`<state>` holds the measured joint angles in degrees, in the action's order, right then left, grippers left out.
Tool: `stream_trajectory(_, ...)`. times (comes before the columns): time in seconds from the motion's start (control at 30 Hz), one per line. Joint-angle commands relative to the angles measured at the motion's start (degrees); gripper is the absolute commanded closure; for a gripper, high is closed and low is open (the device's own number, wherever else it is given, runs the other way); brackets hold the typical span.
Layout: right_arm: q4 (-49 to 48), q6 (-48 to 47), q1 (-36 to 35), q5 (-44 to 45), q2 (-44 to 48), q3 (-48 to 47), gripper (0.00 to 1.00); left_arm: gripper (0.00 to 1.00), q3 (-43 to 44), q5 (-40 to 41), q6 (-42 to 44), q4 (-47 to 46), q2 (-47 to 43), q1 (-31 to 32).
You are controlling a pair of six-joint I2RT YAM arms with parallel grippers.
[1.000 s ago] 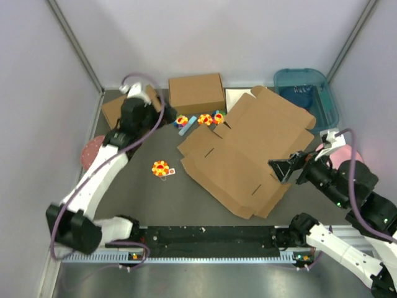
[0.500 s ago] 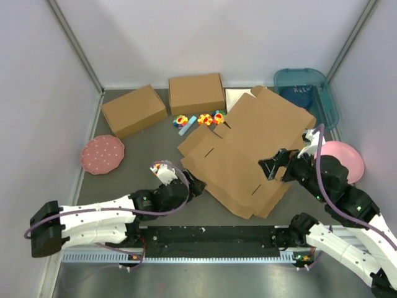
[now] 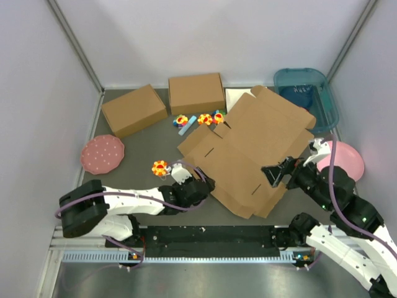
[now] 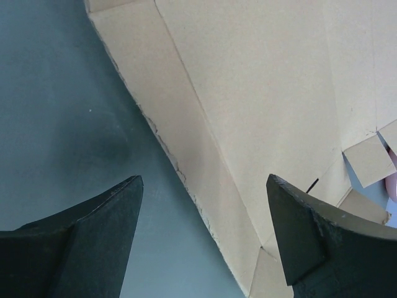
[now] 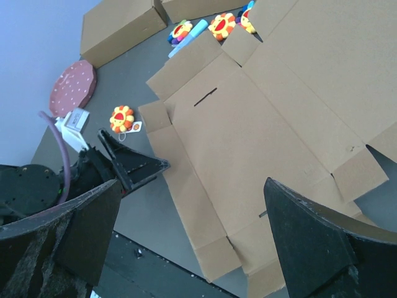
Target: Fold the paper box
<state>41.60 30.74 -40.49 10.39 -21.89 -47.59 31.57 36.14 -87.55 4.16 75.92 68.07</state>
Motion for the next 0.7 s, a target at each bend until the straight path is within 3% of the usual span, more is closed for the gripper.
stream_trajectory(0.0,1.02,1.07,-0.29,-0.02,1.59,0.75,0.01,0.16,1.65,-0.28,2.90,-7.50,3.69,-2.41)
stream_trajectory(0.1,1.37,1.51,-0.29,-0.11,2.20,1.45,0.01,0.40,2.52,-4.40,6.67,-10.66,6.68,-4.35)
stream_trajectory(0.13,1.46,1.43,-0.29,0.41,2.46,1.36,0.01,0.64,3.23,-4.67,7.04,-9.62,7.13,-4.35)
stream_trajectory(0.17,1.55,1.43,-0.29,0.50,2.81,1.45,0.01,0.76,4.45,-5.37,8.08,-9.00,7.48,-4.35)
stream_trajectory(0.27,1.90,1.08,-0.29,1.03,3.52,0.66,0.01,1.00,5.51,-6.08,13.18,-6.10,6.09,-4.35)
stream_trajectory(0.43,3.92,-1.46,-0.29,1.56,3.61,-5.92,0.02,1.00,15.32,-6.26,31.54,13.52,-4.18,-4.53)
stream_trajectory(0.67,5.42,-6.83,-0.29,1.04,-0.51,-20.42,0.02,1.00,33.27,-2.38,62.35,21.23,-18.69,-5.23)
